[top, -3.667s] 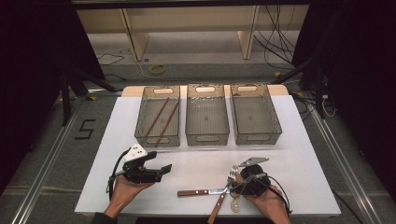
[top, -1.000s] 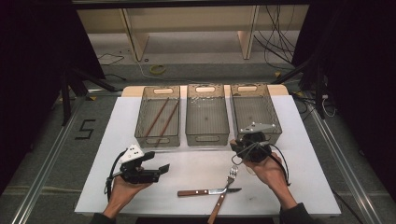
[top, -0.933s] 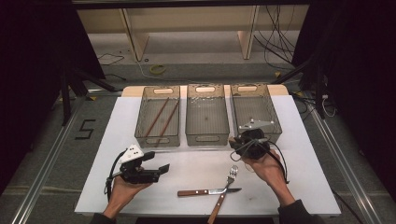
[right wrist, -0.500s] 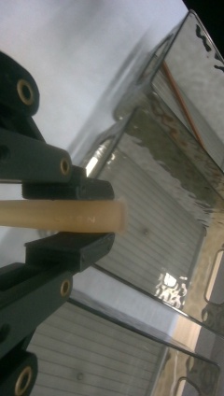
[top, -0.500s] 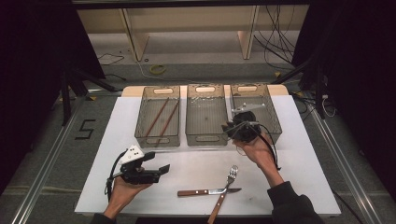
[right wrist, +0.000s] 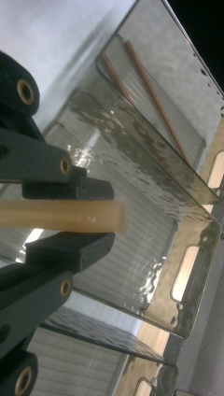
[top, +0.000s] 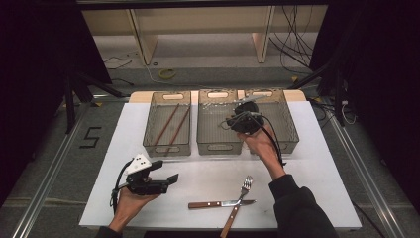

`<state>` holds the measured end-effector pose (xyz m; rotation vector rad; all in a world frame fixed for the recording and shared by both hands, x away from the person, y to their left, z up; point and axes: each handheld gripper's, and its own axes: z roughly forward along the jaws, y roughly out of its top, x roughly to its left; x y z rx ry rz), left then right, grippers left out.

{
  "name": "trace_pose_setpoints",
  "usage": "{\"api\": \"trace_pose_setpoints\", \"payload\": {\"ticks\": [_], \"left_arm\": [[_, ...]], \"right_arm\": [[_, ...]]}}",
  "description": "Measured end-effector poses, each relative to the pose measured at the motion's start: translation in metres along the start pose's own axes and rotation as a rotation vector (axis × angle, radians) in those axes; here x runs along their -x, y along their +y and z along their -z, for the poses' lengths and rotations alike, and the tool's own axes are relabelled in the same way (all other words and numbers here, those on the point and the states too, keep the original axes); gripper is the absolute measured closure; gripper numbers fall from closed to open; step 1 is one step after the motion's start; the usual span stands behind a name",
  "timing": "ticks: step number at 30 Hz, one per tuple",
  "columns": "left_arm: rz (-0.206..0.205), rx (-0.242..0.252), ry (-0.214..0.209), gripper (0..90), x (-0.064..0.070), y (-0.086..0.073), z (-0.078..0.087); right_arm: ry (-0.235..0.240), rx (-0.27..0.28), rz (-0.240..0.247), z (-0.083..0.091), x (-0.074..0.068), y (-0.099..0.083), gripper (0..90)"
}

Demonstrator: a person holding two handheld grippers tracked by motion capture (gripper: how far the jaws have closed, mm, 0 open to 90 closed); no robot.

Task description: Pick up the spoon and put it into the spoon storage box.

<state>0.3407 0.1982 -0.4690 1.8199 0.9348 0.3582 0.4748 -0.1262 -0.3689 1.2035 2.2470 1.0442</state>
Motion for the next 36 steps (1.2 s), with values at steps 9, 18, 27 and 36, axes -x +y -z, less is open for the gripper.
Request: {"api": "trace_pose_setpoints", "payload": {"ticks": [9,18,27,36], "left_arm": [[0.003,0.001,-0.002,18.0,0.000,0.000,0.000],[0.008,0.001,-0.005,18.0,0.000,-0.001,0.000],[0.003,-0.005,-0.007,18.0,0.001,-0.001,-0.001],[-0.001,-0.008,-0.009,18.0,0.000,-0.001,-0.001]], "right_arm": [[-0.010,0.001,-0.007,-0.017,0.002,0.016,74.7],[-0.018,-0.009,-0.020,-0.033,0.005,0.024,74.6],[-0.032,-0.022,-0.020,-0.049,0.006,0.025,74.5],[-0.044,-0.039,-0.042,-0.064,0.008,0.026,74.4]]}}
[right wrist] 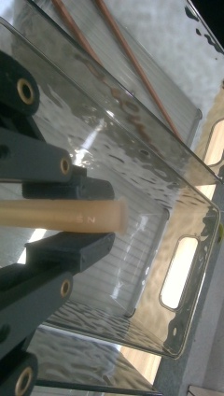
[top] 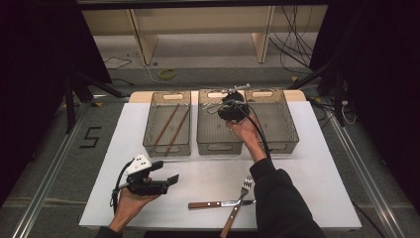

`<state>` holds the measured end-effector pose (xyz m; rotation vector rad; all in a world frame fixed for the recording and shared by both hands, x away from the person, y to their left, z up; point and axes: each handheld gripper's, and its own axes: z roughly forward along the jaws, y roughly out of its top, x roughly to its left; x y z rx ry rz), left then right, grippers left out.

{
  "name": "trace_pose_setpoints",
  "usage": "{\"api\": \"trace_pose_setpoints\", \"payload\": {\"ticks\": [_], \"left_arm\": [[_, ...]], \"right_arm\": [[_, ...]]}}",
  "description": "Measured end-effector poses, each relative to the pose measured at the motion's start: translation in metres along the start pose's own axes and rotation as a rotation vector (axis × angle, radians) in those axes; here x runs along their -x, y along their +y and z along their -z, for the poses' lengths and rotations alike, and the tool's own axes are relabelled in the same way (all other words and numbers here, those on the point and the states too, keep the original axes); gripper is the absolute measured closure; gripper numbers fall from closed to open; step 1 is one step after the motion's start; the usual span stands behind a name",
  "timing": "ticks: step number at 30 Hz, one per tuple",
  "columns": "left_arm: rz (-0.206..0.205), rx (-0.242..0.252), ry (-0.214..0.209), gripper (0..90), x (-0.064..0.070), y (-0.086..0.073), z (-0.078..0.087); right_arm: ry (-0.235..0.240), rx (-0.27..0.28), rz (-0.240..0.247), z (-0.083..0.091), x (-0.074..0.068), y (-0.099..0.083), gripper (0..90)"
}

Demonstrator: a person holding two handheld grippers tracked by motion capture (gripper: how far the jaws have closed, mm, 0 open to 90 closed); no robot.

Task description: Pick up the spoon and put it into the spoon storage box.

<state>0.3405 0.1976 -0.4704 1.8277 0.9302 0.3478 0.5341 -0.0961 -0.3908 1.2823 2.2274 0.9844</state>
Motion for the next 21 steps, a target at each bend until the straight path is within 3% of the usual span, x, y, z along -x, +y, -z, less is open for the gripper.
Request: {"api": "trace_pose_setpoints", "payload": {"ticks": [11,16,21], "left_arm": [[0.002,0.002,-0.002,18.0,0.001,0.000,0.000],[-0.001,-0.001,-0.003,18.0,0.000,0.000,0.000],[0.002,0.000,-0.003,18.0,0.001,0.000,-0.001]], "right_arm": [[-0.017,-0.013,-0.008,-0.011,0.000,0.001,72.5],[0.016,0.003,-0.038,-0.009,0.003,0.001,56.0],[0.082,0.026,0.002,0.009,0.000,0.001,46.8]]}}
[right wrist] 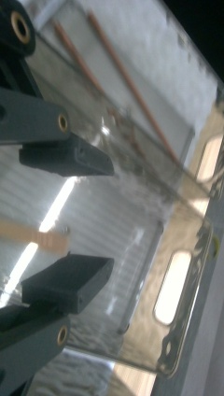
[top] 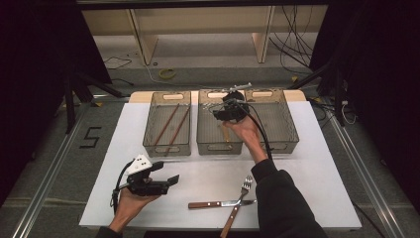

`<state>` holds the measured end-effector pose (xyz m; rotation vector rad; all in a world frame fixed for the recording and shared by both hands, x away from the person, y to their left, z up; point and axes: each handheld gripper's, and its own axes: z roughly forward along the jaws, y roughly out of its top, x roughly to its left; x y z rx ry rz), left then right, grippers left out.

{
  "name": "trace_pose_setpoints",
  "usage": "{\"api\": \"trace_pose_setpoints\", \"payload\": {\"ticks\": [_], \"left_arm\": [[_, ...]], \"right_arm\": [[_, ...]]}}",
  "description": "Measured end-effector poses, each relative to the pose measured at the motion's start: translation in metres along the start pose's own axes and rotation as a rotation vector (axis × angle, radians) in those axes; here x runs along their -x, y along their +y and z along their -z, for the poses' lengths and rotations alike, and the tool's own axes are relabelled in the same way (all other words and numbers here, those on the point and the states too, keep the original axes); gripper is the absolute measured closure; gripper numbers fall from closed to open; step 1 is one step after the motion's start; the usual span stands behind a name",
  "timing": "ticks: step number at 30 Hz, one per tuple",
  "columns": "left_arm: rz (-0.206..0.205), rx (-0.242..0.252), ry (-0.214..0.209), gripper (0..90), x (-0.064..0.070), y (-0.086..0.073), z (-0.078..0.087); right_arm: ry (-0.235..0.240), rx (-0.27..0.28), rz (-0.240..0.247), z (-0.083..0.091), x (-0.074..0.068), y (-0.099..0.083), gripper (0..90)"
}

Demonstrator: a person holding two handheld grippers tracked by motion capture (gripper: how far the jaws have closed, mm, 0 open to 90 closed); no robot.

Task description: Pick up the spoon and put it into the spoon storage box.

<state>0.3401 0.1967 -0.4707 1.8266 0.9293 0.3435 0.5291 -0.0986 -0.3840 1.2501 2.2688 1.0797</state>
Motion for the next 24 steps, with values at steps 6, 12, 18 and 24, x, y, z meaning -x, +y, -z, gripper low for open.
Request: {"api": "trace_pose_setpoints", "payload": {"ticks": [6,12,18,24], "left_arm": [[0.002,-0.002,-0.001,17.9,0.001,0.000,-0.001],[0.000,-0.006,0.000,17.9,0.001,0.000,-0.001],[0.000,-0.006,0.000,17.8,0.001,0.000,-0.001],[-0.005,-0.008,-0.005,17.8,0.002,0.001,-0.001]], "right_arm": [[0.092,0.014,0.096,0.031,-0.012,-0.010,40.9],[0.150,0.020,0.151,0.061,-0.020,-0.033,39.1],[0.186,0.032,0.173,0.083,-0.026,-0.063,37.6],[0.185,0.051,0.167,0.098,-0.024,-0.093,37.1]]}}
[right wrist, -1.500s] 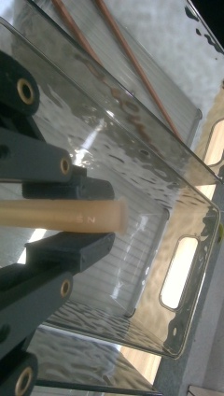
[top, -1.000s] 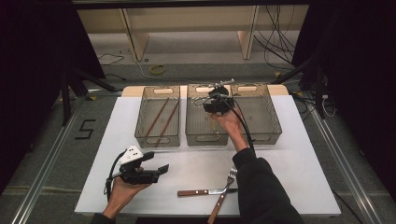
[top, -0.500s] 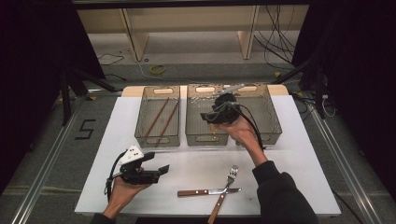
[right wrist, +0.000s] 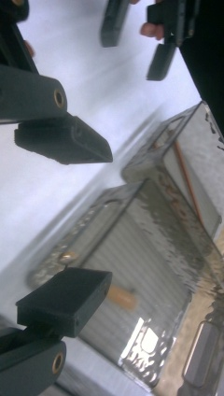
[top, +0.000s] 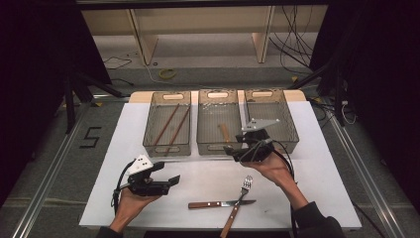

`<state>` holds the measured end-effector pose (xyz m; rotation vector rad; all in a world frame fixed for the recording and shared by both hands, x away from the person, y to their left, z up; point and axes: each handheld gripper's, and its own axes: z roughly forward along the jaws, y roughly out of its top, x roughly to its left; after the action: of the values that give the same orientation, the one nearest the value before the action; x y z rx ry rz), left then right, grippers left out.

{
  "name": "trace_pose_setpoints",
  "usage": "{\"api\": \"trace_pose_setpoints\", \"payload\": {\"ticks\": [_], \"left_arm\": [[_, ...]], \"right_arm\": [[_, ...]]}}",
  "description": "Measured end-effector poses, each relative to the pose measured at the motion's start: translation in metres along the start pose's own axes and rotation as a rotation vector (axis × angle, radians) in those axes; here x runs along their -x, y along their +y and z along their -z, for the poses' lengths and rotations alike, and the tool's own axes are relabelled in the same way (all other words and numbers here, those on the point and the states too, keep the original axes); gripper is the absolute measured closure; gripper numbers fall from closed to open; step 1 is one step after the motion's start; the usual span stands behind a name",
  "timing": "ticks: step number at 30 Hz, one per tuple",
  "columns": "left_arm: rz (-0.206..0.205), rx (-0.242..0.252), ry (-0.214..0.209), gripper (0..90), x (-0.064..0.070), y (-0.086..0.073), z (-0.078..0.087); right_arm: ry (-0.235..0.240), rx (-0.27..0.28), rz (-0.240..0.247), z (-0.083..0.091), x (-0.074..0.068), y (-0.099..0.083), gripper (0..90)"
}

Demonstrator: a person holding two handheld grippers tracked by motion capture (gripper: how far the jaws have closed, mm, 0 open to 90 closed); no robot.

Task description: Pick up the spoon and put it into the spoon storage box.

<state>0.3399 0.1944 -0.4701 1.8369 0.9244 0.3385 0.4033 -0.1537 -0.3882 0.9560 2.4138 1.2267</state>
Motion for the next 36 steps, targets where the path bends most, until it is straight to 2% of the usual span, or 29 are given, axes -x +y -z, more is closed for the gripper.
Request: {"api": "trace_pose_setpoints", "payload": {"ticks": [7,13,24,36], "left_arm": [[0.000,-0.003,-0.007,17.7,0.001,0.001,0.000],[0.001,-0.007,-0.017,17.7,0.003,0.002,-0.001],[-0.021,-0.028,-0.058,17.6,0.016,0.009,-0.004],[-0.038,-0.071,-0.093,17.7,0.029,0.017,-0.011]], "right_arm": [[-0.014,0.036,-0.039,0.013,0.003,-0.032,36.8],[-0.022,0.054,-0.053,0.021,0.004,-0.052,36.3],[-0.036,0.068,-0.069,0.033,0.004,-0.076,36.3],[-0.045,0.083,-0.092,0.044,0.003,-0.094,35.2]]}}
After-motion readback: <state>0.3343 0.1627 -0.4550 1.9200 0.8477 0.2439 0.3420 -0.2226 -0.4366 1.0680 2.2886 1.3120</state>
